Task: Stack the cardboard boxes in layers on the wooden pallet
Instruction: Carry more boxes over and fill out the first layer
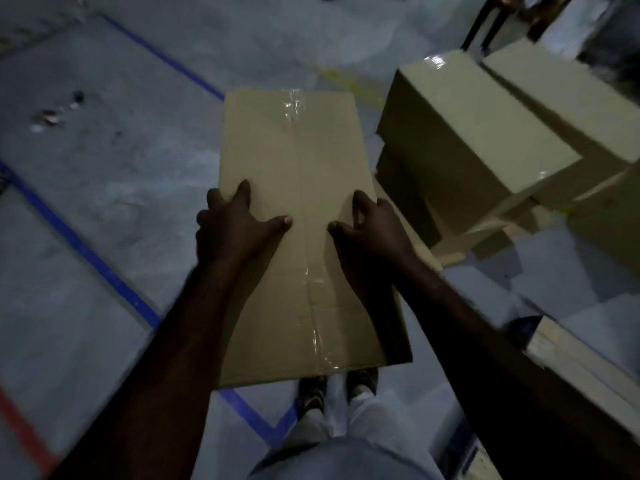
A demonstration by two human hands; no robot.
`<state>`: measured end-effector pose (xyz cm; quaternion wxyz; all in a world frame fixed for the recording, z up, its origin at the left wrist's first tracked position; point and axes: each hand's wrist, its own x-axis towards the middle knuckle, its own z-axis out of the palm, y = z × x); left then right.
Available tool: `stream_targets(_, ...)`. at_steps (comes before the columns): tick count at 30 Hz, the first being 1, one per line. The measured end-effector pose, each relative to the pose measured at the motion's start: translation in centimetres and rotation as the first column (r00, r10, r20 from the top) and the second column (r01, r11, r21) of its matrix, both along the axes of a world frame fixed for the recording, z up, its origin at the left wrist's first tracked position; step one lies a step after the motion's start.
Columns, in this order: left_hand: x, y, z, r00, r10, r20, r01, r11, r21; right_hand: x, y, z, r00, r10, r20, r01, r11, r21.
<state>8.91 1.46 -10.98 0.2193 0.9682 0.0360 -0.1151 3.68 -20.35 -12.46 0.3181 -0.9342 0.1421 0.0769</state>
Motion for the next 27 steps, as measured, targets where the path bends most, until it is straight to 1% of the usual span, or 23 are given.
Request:
stream_targets(3, -1.5, -2.4, 1.8, 0.991, -0.131, 0.032, 0.131, 0.991, 0.015, -3.7, -1.6, 2.0, 0.994, -0.113, -0.010, 0.113, 0.994, -0.008)
stream_targets(7, -3.8, -6.1, 3.1, 0.952, -0.305, 0.024, 0.305, 0.952, 0.004, -8.8, -3.9, 3.5, 0.962, -0.274, -0.002, 0.274, 0.961, -0.027)
stream_targets(9, -5.2, -8.0, 3.6, 0.922, -0.388, 0.013, 0.388, 0.922, 0.005, -11.5, -4.9, 4.0, 0.934, -0.358, 0.001, 0.358, 0.933, -0.046)
stream_targets(15, -10.2, -12.9, 4.5, 0.830, -0.558, -0.012, 0.558, 0.830, 0.010, -19.5, -7.3, 4.5, 0.840, -0.542, 0.017, 0.542, 0.837, -0.079)
stream_targets(21, -16.9, -17.2, 5.1, 0.702, -0.709, 0.074, 0.712, 0.701, -0.039, -29.0, -8.7, 5.2, 0.695, -0.719, 0.006, 0.718, 0.694, -0.057)
stream_targets(25, -21.5, -19.6, 5.9, 0.596, -0.801, 0.051, 0.803, 0.594, -0.042, -35.7, -8.0, 6.8, 0.564, -0.825, 0.016, 0.825, 0.564, -0.026)
stream_targets(27, -24.3, -20.7, 6.3, 0.529, -0.847, 0.056, 0.849, 0.527, -0.045, -39.4, -7.4, 7.8, 0.498, -0.867, 0.018, 0.867, 0.498, -0.021)
